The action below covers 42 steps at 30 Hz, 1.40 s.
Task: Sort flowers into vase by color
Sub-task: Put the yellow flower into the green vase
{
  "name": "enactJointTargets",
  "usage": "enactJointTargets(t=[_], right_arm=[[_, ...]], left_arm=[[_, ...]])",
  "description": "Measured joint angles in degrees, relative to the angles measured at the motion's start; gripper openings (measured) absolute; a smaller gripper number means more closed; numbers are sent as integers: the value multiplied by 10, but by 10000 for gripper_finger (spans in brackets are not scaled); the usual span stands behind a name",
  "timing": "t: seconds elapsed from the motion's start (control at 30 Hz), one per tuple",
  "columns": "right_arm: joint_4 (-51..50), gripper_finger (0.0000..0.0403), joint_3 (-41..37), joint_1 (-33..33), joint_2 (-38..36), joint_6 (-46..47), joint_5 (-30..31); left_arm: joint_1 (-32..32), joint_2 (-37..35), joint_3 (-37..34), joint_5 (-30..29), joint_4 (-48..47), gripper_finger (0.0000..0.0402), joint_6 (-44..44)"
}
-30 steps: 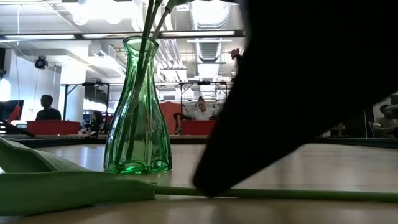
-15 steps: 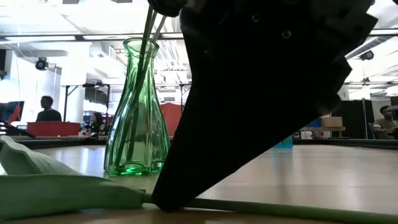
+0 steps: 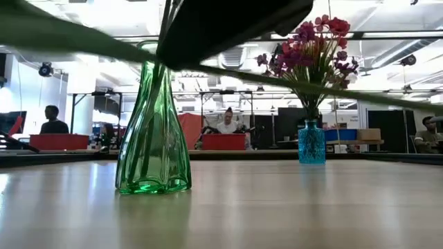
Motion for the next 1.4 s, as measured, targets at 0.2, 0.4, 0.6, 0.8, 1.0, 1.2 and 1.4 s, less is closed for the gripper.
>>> enactJointTargets(t=[0.2,0.4,0.6,0.8,1.0,1.2,1.4], right_arm=[[1,9,0,4,-23,-17,2],[9,9,-1,28,-51,-52,2],[112,9,-3,54,-74,-137,28],[263,8,-11,56,-75,-229,32],[428,8,-29,34,-61,-295,-5],[503,8,-31,19,-49,-314,-50],[529,8,-31,10,-46,-317,-97]], left_arm=[[-6,-24,0,-8,-18,192,10],[-11,-101,4,-26,-100,192,27],[-12,-103,-18,-95,-84,192,64],[-12,-30,-31,-103,89,192,133],[-12,91,-18,-19,445,192,374],[-5,205,60,-11,585,192,528],[13,264,138,-20,585,192,570]])
